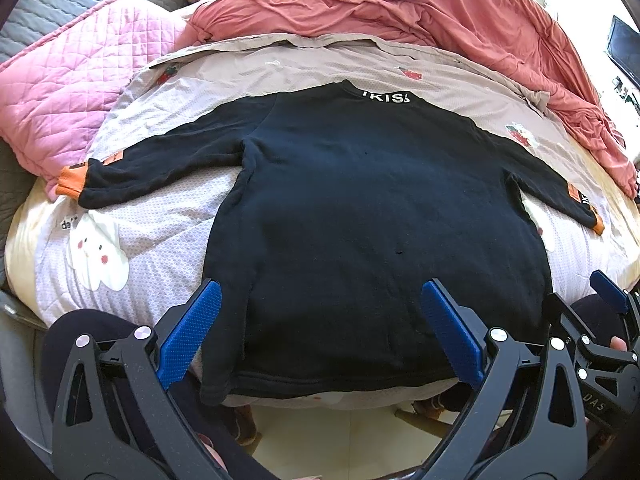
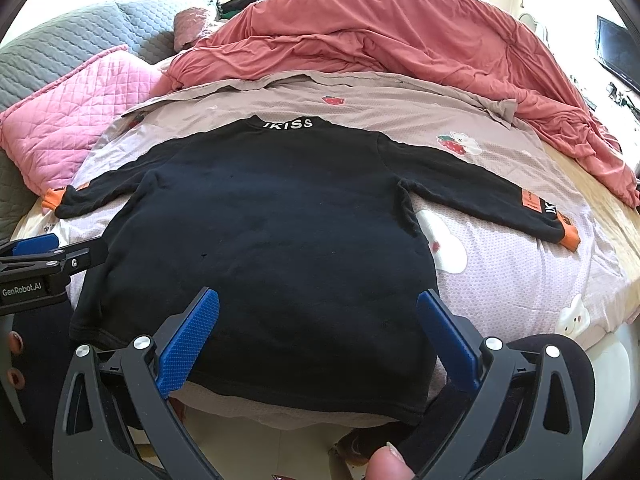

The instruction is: Fold small clothes

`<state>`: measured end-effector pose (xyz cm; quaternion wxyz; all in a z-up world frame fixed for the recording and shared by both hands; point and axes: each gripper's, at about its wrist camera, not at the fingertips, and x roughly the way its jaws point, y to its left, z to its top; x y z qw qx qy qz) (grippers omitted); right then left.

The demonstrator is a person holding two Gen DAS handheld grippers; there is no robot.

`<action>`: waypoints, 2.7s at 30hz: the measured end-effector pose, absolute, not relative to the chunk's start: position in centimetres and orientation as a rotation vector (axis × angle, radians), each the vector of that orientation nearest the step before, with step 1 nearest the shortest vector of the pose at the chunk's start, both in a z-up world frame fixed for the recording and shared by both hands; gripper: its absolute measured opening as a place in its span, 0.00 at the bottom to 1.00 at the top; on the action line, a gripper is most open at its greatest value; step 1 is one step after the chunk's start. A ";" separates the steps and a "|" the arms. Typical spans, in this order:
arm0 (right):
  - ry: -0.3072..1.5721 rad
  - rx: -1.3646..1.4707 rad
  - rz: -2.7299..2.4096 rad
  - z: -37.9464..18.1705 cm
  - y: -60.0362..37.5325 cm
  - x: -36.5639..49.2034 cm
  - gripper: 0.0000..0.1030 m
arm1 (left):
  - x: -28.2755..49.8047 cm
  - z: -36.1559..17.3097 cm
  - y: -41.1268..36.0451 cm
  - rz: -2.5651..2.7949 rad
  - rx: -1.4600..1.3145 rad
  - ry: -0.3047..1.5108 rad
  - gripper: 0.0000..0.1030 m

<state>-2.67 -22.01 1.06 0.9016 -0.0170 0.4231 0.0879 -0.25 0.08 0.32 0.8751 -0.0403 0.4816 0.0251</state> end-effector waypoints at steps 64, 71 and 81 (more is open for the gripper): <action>0.820 0.110 -0.066 4.4 -31.0 15.8 0.96 | 15.2 1.2 -6.0 0.106 -0.026 1.007 0.91; 0.809 0.141 -0.110 3.7 -31.7 19.4 0.96 | 17.8 0.3 -7.2 0.090 -0.041 1.018 0.91; 0.846 0.150 -0.231 -0.9 -35.1 20.2 0.96 | 19.3 -2.7 -8.0 0.093 -0.041 1.055 0.91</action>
